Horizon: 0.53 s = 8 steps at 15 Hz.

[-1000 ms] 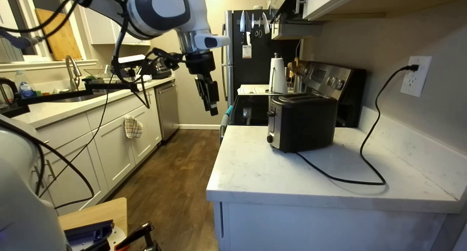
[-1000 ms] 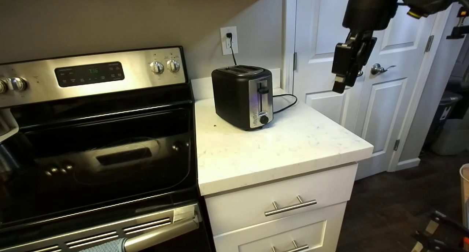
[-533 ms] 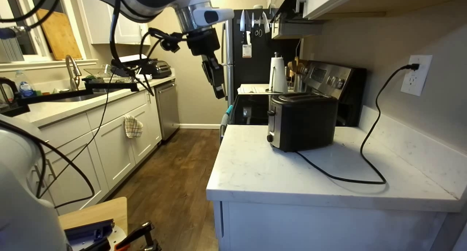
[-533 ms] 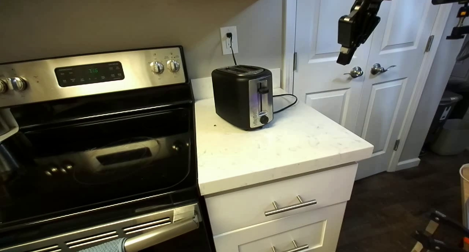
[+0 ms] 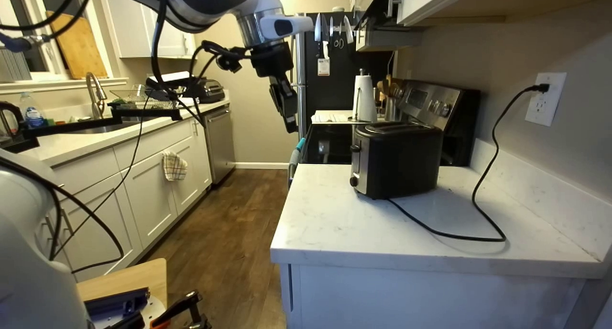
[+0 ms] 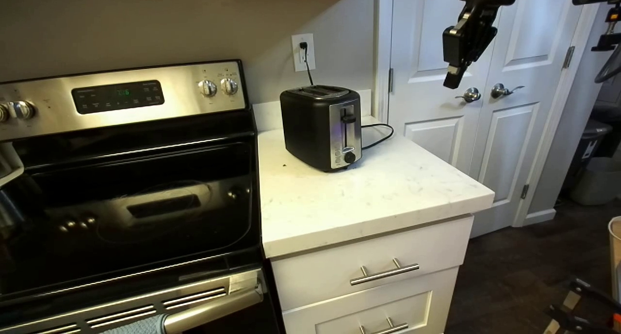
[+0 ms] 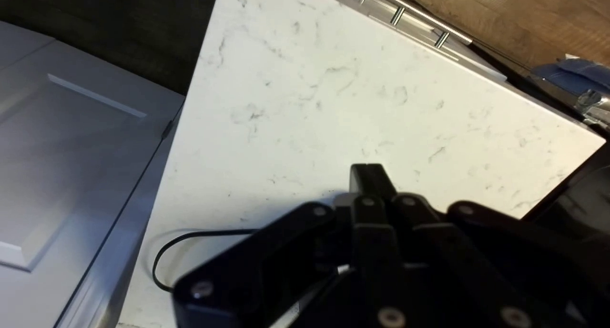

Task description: Push the lever of the toaster down

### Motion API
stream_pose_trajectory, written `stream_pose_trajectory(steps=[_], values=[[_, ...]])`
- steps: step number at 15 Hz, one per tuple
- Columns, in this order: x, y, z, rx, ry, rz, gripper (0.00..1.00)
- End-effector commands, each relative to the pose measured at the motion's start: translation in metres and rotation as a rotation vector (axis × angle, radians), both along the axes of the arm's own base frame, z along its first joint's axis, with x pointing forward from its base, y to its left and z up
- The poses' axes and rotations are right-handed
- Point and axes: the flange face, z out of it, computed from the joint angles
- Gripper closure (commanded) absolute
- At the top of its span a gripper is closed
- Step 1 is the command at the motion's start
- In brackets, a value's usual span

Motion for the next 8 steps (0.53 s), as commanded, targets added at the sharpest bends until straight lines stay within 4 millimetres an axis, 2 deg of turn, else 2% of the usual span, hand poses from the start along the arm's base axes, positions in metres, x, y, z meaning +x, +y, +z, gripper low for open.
stream_pose_trajectory(steps=[1, 2, 3, 8], values=[[0.0016, -0.0011, -0.016, 0.007, 0.057, 0.028, 1.0], [-0.0014, 0.0004, -0.0228, 0.02, 0.085, 0.056, 1.0], [0.0013, 0.0008, -0.0128, 0.0, 0.044, 0.013, 0.99], [0.001, 0.0021, -0.0208, 0.002, 0.071, 0.03, 0.99]])
